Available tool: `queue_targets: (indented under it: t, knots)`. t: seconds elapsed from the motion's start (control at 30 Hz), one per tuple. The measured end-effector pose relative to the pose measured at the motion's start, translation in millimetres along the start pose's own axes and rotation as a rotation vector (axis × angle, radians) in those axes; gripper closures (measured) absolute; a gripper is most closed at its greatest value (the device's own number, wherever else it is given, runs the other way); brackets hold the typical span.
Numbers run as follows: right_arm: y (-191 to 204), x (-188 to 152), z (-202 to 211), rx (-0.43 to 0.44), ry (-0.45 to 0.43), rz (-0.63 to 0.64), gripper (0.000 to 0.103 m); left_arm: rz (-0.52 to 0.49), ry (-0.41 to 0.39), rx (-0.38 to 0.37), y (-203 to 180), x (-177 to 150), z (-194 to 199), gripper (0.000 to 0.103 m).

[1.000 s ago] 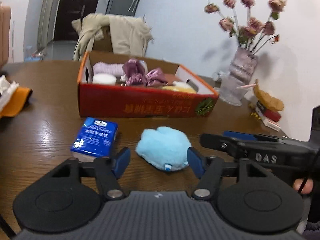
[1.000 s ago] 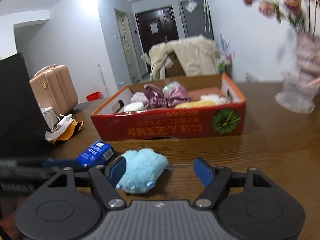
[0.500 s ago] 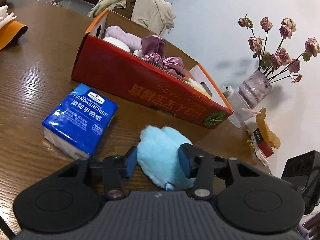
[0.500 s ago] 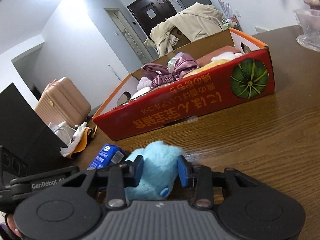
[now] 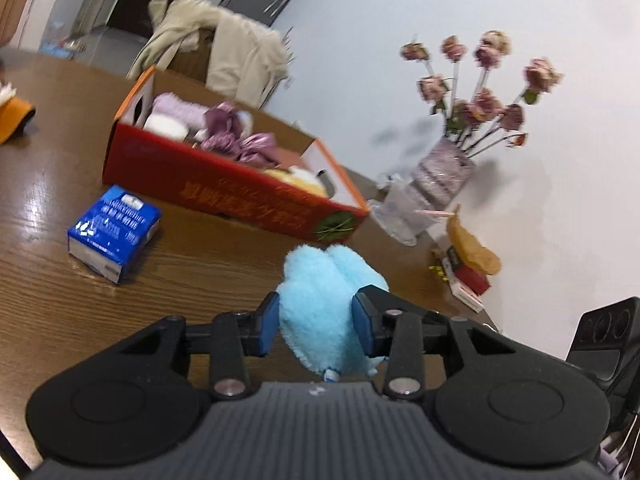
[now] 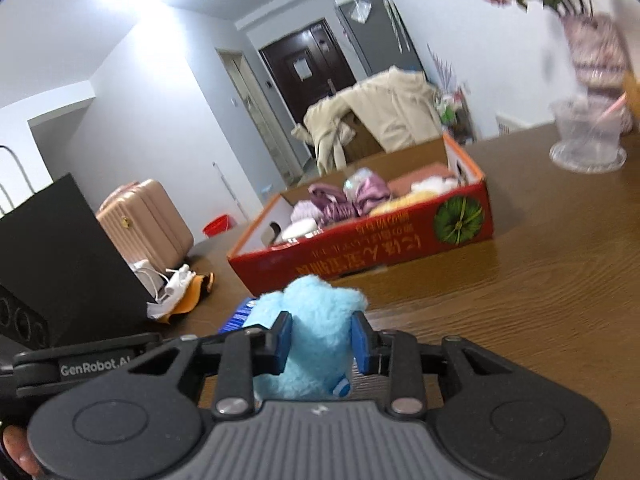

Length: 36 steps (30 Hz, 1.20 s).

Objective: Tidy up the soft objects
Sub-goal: 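Carry the light-blue plush into the box with the left gripper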

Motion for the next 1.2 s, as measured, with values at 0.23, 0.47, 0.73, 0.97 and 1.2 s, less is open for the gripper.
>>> queue_targets:
  t: [0.23, 0.47, 0.73, 0.97, 1.2]
  knots:
    - [14.5, 3.0, 31.3, -0.004, -0.05, 0.028, 0.073, -0.021, -0.028, -0.015, -16.9, -0.6, 24.8, 0.064]
    - [25.0, 21.1, 30.1, 0.007, -0.077, 0.055, 0.072, -0.052, -0.047, 0.003, -24.2, 31.1, 27.4, 0.065]
    - [34.3, 110.5, -8.9, 0.073, -0.125, 0.09, 0.072, -0.084, -0.123, -0.009, -28.8, 126.2, -0.1, 0.065]
    - [21.4, 169.6, -88.5, 0.117, -0.053, 0.074, 0.073, -0.016, -0.136, -0.015, 13.8, 180.5, -58.7, 0.065]
    - [-21.8, 145.7, -187.0, 0.121, 0.102, -0.015, 0.073, 0.064, -0.064, 0.096, 76.4, 168.5, -123.7, 0.066]
Point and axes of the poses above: each gripper's, at about its wrist camera, not at the fingertips, and z roughly against the way its jaws point, y to its left, x to its top, the point moved 7 cm from there along -z, roughly the way its jaws point, and after that the axes turned 4 degrees about -x, right-handed, at the moved point
